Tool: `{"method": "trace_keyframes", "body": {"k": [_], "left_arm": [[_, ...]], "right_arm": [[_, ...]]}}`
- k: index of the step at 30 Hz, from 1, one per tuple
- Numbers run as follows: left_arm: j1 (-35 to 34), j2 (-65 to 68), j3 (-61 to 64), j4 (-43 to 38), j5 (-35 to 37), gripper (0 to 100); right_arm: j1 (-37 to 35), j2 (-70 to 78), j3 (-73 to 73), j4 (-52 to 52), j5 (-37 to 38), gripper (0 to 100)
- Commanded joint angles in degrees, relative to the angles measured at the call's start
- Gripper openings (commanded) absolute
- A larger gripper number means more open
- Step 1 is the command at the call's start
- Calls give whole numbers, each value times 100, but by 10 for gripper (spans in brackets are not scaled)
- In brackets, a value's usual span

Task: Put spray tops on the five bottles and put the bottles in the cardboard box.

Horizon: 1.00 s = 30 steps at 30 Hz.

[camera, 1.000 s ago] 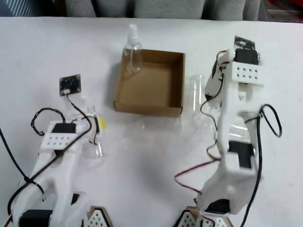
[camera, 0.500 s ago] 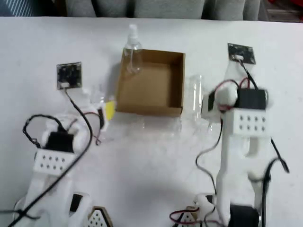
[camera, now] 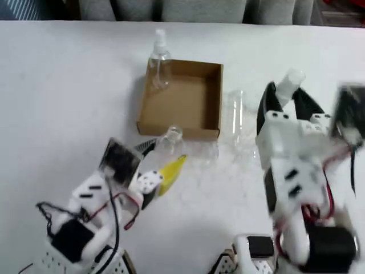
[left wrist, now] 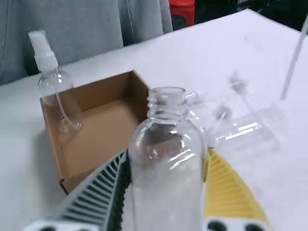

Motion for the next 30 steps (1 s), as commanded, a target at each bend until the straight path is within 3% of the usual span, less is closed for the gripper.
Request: {"method": "trace_keyframes", "body": {"k": [1,8,12,20,23,30], "left_arm": [[110,-1411,290,114,-70,20],[110,-1411,343,396,-97,20],[75,-1411,343,519,-105,20],[-1235,-1411,598,123,-105,20],[-1323,-1411,870,-255,-105,20],[-1332,-1411,932,-316,-105,20]], "right_arm": [[-752,-119,-26,-963,53,18],[-2422,-84,-18,-2510,62,18],[-3046,418,-62,-3407,800,17],[-3407,875,-26,-3486,1029,16],[-3679,875,132,-3354,1073,16],[-3829,884,484,-3380,1073,18]]}}
